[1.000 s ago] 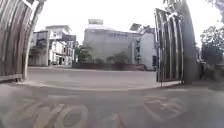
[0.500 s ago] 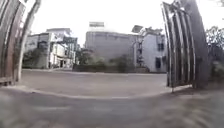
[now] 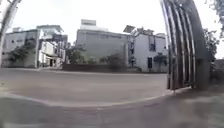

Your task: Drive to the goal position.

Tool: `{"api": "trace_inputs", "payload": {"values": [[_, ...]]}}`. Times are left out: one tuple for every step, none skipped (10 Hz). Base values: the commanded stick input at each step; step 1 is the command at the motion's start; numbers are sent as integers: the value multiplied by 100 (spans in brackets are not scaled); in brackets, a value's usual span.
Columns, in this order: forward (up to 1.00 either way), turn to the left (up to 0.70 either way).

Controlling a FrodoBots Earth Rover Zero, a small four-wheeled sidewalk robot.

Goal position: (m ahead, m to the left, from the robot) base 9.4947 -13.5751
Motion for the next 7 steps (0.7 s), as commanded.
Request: {"api": "trace_inputs", "payload": {"values": [[100,6],[100,6],[100,6],[100,6],[100,6],[100,6],[100,-9]]}}
